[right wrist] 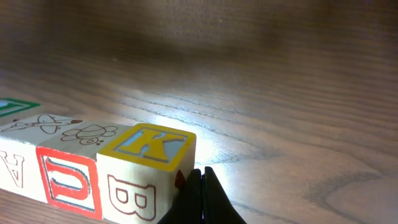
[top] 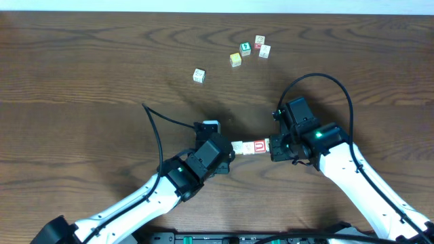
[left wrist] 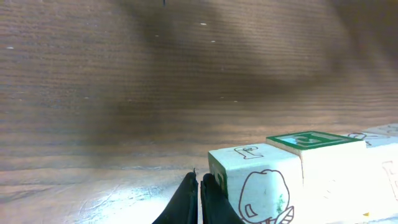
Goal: Lift 5 blocks
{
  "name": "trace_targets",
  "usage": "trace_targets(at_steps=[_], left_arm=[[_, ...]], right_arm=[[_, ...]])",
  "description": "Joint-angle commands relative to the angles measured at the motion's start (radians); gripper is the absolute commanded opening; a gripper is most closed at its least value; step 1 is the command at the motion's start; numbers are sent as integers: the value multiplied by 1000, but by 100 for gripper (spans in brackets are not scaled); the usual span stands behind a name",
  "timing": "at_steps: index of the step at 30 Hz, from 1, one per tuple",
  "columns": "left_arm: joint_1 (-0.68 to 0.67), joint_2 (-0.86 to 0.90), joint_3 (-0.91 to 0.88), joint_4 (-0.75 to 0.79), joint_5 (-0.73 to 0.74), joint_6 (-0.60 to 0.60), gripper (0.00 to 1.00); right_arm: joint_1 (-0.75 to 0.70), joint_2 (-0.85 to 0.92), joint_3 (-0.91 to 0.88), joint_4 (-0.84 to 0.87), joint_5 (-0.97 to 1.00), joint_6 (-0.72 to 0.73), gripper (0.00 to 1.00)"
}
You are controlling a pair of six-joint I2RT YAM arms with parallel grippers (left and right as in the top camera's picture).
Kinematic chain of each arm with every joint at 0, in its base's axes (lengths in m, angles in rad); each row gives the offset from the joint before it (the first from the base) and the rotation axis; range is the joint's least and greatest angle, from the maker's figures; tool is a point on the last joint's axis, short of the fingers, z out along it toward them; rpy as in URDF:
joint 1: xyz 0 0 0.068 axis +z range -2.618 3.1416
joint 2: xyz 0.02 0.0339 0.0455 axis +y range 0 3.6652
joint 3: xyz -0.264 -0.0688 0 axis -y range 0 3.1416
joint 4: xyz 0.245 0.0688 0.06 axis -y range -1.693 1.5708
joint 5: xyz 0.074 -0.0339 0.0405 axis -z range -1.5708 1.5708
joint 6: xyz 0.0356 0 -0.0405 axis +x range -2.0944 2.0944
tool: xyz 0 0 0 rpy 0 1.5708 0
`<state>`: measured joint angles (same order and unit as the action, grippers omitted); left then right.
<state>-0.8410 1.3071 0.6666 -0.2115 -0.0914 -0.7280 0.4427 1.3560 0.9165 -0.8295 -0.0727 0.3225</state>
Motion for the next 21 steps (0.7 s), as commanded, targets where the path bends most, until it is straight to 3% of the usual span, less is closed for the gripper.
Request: trace_targets(at_steps=[1,21], left_arm=[[-27,-32,99,39,125,23,7],[-26,-79,123,24,125,48,7]], right_arm=[[56,-17,48,22,-239,3,1],[56,-17,111,-38,-220,3,1]])
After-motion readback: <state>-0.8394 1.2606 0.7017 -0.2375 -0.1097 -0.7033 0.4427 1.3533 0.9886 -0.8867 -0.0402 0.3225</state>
